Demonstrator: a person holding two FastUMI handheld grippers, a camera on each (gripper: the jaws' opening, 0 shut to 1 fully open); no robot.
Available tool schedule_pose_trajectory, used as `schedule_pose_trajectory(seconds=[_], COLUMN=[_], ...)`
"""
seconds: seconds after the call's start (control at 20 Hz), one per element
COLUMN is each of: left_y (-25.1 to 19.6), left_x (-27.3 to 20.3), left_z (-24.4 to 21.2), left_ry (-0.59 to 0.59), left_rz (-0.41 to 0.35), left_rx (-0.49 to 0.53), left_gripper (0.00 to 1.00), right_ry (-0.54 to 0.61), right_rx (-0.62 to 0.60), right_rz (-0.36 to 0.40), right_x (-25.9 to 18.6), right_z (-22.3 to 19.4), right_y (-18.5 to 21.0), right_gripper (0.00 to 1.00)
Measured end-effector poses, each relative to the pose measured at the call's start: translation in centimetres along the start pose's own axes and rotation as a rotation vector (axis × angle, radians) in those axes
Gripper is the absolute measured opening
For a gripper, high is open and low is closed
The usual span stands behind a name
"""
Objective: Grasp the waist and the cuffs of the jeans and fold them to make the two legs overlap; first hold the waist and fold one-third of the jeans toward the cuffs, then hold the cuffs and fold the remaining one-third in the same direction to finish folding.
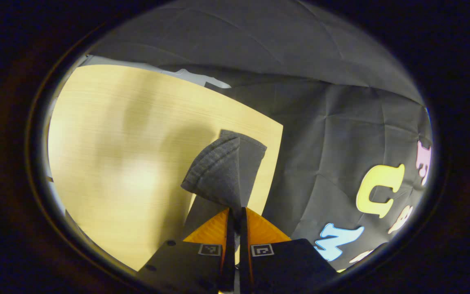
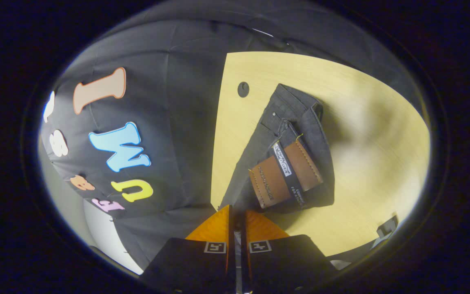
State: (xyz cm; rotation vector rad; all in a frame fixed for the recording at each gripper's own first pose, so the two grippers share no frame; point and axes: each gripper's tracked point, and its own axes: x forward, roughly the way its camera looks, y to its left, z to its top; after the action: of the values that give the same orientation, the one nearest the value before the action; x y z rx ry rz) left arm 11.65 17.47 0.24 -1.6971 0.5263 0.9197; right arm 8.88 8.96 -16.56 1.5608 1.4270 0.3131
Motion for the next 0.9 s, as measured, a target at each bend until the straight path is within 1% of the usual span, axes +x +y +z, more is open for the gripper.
schedule_pose_trajectory(seconds=[0.05, 0.15, 0.25, 0.3, 0.35, 0.4, 0.45, 0.5, 0.55, 0.6, 0.65, 0.7, 0.75, 0.8, 0.85, 0.9], left_y=[-1.5, -3.3, -4.7, -5.2, -5.2, -5.0, -4.8, -4.8, -4.8, -5.0, -4.9, -4.8, -4.9, -5.0, -4.8, -5.0], left_x=[2.0, 5.9, 9.7, 11.1, 12.5, 13.8, 15.1, 16.3, 17.2, 18.0, 18.6, 19.1, 19.7, 20.1, 20.3, 20.5], left_z=[-0.4, -1.3, -1.6, -1.5, -1.4, -0.8, -0.2, 0.0, -0.1, -0.3, -0.9, -2.1, -2.8, -2.9, -2.8, -3.0], left_ry=[0.008, 0.015, 0.017, 0.018, 0.013, 0.001, 0.0, 0.003, 0.003, 0.014, 0.032, 0.063, 0.075, 0.062, 0.042, 0.041], left_rz=[0.008, 0.023, 0.039, 0.049, 0.068, 0.092, 0.105, 0.109, 0.11, 0.103, 0.102, 0.104, 0.108, 0.121, 0.149, 0.156], left_rx=[-0.008, 0.006, 0.029, 0.047, 0.077, 0.109, 0.124, 0.128, 0.132, 0.135, 0.147, 0.17, 0.211, 0.268, 0.337, 0.402], left_gripper=[0.12, 0.1, 0.14, 0.12, 0.14, 0.14, 0.12, 0.12, 0.14, 0.12, 0.12, 0.12, 0.14, 0.13, 0.12, 0.12], right_ry=[-0.003, -0.016, -0.034, -0.047, -0.057, -0.067, -0.075, -0.101, -0.13, -0.172, -0.209, -0.214, -0.201, -0.194, -0.192, -0.196], right_rx=[0.028, 0.079, 0.126, 0.144, 0.154, 0.163, 0.178, 0.191, 0.202, 0.203, 0.187, 0.168, 0.145, 0.113, 0.08, 0.045], right_rz=[-0.008, -0.015, -0.034, -0.041, -0.045, -0.038, -0.028, -0.002, 0.021, 0.025, 0.003, -0.037, -0.069, -0.099, -0.128, -0.148], right_x=[0.7, 0.5, 0.0, -0.1, 0.7, 2.1, 2.8, 3.5, 3.8, 4.8, 4.7, 5.4, 5.9, 6.8, 7.1, 7.5], right_z=[1.7, 5.9, 9.7, 11.5, 12.4, 12.9, 14.0, 15.4, 16.8, 17.7, 18.8, 17.7, 16.7, 15.2, 14.5, 13.6], right_y=[-0.3, -2.7, -5.2, -6.4, -6.2, -5.0, -5.1, -5.2, -4.8, -5.0, -6.1, -7.0, -7.6, -7.5, -7.9, -7.9], right_gripper=[0.05, 0.06, 0.06, 0.06, 0.06, 0.06, 0.07, 0.07, 0.08, 0.11, 0.02, 0.02, 0.02, 0.02, 0.02, 0.02])
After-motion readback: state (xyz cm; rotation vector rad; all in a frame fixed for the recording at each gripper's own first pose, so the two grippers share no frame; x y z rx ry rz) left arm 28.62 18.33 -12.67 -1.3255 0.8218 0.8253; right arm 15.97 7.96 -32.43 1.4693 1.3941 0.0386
